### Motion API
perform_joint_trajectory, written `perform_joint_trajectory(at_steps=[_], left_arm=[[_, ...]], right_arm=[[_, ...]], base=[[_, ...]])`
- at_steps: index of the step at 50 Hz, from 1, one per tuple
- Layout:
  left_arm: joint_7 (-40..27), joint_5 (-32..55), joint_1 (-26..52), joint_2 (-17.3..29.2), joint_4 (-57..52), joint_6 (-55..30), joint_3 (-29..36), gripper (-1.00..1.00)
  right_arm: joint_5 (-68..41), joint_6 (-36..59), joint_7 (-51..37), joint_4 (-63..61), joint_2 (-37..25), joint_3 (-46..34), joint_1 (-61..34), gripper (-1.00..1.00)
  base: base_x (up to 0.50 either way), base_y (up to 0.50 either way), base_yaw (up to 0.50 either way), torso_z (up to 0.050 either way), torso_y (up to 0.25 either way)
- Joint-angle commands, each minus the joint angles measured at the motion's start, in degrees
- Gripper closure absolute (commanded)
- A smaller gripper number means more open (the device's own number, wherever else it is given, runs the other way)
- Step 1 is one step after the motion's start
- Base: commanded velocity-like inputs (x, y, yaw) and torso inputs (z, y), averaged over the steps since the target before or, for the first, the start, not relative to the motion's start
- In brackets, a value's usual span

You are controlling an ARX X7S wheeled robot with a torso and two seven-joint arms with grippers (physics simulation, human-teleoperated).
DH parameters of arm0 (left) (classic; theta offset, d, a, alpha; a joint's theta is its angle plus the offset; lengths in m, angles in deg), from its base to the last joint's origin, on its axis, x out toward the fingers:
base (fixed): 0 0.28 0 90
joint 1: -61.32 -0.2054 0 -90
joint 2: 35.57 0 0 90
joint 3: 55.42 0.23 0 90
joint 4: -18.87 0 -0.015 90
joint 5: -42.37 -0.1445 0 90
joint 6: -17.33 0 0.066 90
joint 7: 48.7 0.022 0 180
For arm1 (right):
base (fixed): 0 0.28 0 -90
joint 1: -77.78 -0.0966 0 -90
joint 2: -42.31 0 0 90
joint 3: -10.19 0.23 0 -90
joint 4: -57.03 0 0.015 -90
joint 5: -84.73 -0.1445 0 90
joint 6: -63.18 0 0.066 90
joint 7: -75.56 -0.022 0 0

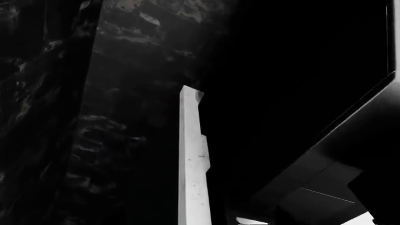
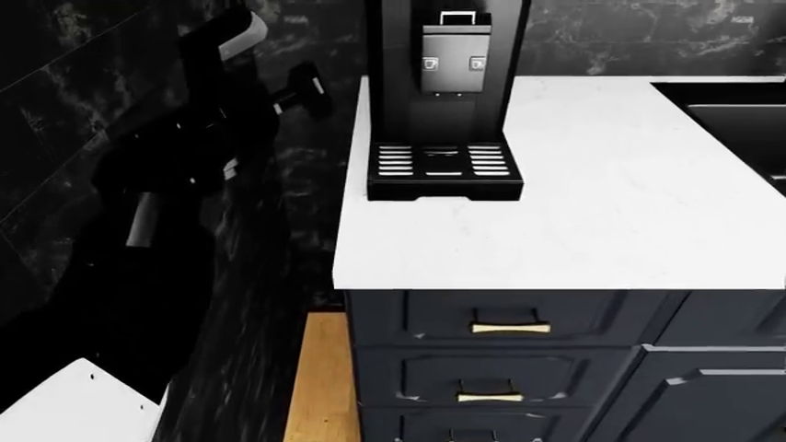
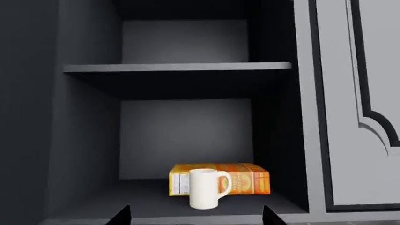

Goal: Pick the mug from the cabinet, place it under the coffee machine dispenser, and press the start button.

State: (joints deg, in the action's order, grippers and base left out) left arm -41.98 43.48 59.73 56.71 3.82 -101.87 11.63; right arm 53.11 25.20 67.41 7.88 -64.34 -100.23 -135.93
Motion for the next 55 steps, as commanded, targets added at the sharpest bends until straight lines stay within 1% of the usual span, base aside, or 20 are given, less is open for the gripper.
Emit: perform_joint_trajectory(at_steps=[1,30,45,50,55], left_arm=[[0.42,-0.45,-0.01,-0.07,0.01,-0.35,-0.12,-1.0],[0.6,-0.52,-0.19,-0.02,0.01,-0.45,-0.13,-1.0],[0.54,-0.25,0.11,0.29,0.01,-0.72,-0.67,-1.0],[0.51,-0.22,0.15,0.39,0.01,-0.77,-0.93,-1.0],[0.33,-0.26,0.41,0.52,0.01,-0.7,-1.12,-1.0]], right_arm=[[-0.07,-0.16,0.39,-0.52,-0.09,-0.27,0.16,-1.0],[0.19,0.64,-0.16,0.36,-0.56,-0.47,0.66,-1.0],[1.46,3.51,-1.32,1.51,-0.81,-2.42,1.14,-1.0],[2.43,4.31,-1.39,3.43,-0.37,-3.86,1.17,-1.0],[2.11,5.49,-2.07,5.53,0.14,-3.42,2.1,-1.0]], base=[[0.5,0.0,0.0,0.0,0.0],[0.5,0.0,0.0,0.0,0.0],[0.5,0.0,0.0,0.0,0.001],[0.06,0.0,0.0,0.0,0.002],[0.0,0.0,0.0,0.0,0.0]])
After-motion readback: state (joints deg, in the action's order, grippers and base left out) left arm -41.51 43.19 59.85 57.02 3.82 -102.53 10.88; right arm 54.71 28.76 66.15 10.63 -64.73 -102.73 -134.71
